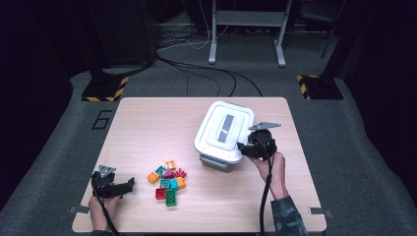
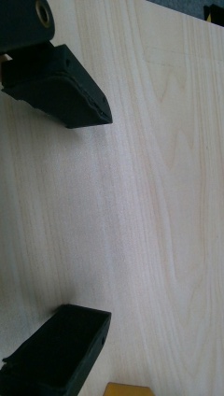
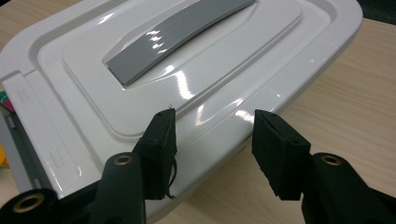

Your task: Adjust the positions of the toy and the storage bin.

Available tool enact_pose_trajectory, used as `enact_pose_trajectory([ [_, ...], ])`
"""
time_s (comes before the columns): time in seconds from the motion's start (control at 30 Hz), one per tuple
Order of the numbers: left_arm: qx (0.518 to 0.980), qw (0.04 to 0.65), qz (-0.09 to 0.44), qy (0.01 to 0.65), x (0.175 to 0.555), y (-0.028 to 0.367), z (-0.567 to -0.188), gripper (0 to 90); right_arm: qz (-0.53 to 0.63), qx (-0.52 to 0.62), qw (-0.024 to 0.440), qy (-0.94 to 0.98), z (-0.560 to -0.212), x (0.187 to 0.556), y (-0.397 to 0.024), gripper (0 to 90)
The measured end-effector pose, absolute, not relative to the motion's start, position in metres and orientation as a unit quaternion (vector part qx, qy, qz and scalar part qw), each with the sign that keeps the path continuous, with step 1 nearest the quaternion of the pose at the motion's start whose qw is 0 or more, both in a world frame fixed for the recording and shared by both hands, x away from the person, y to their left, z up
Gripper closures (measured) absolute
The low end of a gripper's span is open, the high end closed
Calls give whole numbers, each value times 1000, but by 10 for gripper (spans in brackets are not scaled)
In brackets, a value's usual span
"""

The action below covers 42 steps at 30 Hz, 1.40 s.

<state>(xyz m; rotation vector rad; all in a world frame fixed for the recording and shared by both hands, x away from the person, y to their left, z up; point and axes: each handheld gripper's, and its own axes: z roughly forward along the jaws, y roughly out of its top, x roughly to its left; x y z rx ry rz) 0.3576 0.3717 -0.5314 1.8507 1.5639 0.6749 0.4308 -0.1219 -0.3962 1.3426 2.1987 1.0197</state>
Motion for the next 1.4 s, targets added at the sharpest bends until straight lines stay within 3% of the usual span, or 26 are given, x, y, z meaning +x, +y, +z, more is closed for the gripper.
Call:
enact_pose_trajectory([
  [0.47, 700, 308, 255, 592, 358, 372, -531, 57, 345, 466, 203, 790, -393, 439, -128, 570],
  [0.5, 700, 308, 255, 591, 357, 372, -531, 57, 343, 473, 198, 787, -392, 439, -128, 512],
  [0.53, 700, 308, 255, 591, 357, 372, -531, 58, 343, 473, 198, 787, -392, 439, -128, 512],
  [0.6, 700, 308, 255, 592, 358, 372, -531, 58, 345, 479, 190, 785, -392, 440, -127, 398],
  [0.67, 700, 308, 255, 591, 357, 372, -531, 58, 343, 480, 191, 784, -392, 440, -125, 388],
  [0.73, 700, 308, 255, 591, 357, 372, -531, 59, 339, 483, 193, 784, -394, 436, -118, 321],
  [0.87, 701, 308, 256, 591, 357, 372, -531, 59, 336, 487, 194, 782, -394, 431, -112, 289],
  [1.4, 701, 308, 256, 591, 357, 372, -531, 61, 320, 502, 212, 775, -393, 419, -129, 303],
])
